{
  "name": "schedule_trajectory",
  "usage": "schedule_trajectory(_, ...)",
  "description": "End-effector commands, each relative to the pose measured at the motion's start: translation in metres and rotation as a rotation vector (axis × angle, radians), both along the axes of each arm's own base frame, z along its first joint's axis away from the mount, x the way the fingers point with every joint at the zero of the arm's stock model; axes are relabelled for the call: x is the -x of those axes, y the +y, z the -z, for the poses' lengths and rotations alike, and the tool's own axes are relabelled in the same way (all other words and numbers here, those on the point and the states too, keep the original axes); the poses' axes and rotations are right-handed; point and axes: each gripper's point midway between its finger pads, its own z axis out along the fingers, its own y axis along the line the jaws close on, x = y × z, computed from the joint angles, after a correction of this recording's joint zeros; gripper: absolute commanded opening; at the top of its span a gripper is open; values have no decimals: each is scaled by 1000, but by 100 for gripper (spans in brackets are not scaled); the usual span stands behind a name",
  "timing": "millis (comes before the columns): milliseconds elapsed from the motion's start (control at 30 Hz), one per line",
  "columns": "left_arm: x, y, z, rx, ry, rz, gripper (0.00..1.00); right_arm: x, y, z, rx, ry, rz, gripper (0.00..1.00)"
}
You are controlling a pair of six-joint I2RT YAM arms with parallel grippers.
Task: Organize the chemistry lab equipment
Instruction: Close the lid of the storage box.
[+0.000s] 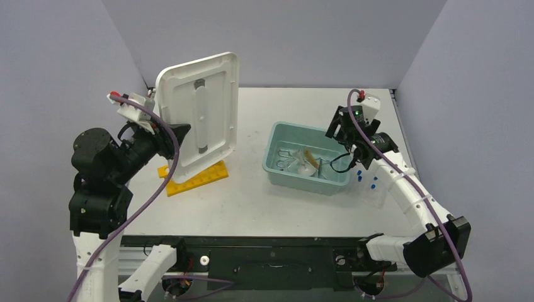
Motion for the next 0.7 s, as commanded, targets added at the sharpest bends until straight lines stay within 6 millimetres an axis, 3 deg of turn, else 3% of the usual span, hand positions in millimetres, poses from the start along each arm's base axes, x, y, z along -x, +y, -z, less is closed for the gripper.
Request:
schedule_trajectory(0,16,10,-8,-98,-75,-14,5,14,-40,23,163,93,62,76)
schedule_trajectory(233,20,12,4,-117,-54,-17,5,15,-59,63,196,170,72,70)
schedule_trajectory(467,26,18,10,-164,-72,-34,6,2,-53,96,176,224,25,60)
schedule_trajectory(667,30,20,14,-186,-64,-38,6,-23,-22,103,73,201,-85,32)
